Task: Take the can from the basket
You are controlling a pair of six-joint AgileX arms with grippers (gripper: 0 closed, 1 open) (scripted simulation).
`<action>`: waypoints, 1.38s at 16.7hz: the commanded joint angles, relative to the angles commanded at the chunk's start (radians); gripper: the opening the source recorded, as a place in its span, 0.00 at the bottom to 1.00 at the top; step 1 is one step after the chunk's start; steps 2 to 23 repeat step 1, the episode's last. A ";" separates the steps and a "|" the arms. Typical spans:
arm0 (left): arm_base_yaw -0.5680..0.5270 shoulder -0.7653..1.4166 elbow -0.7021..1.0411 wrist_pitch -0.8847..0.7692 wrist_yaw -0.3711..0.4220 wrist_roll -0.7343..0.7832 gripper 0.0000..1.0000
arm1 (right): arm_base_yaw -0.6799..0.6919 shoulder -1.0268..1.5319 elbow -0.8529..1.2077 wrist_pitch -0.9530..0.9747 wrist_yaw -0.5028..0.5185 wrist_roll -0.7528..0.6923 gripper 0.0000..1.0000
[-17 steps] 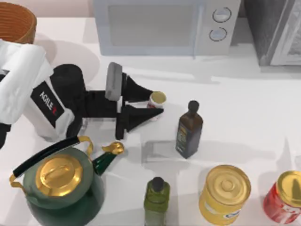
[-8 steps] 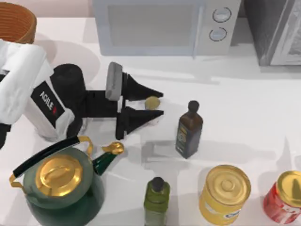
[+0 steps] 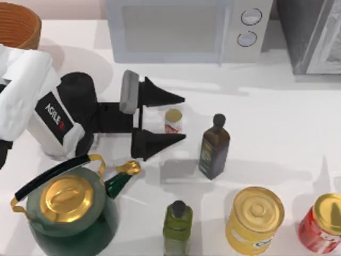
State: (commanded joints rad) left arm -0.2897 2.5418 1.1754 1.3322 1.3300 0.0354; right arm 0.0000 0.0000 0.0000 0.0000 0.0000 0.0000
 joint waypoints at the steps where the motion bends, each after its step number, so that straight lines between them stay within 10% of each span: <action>1: 0.000 0.000 0.000 0.000 0.000 0.000 1.00 | 0.000 0.000 0.000 0.000 0.000 0.000 1.00; 23: 0.000 0.000 0.000 0.000 0.000 0.000 1.00 | 0.000 0.000 0.000 0.000 0.000 0.000 1.00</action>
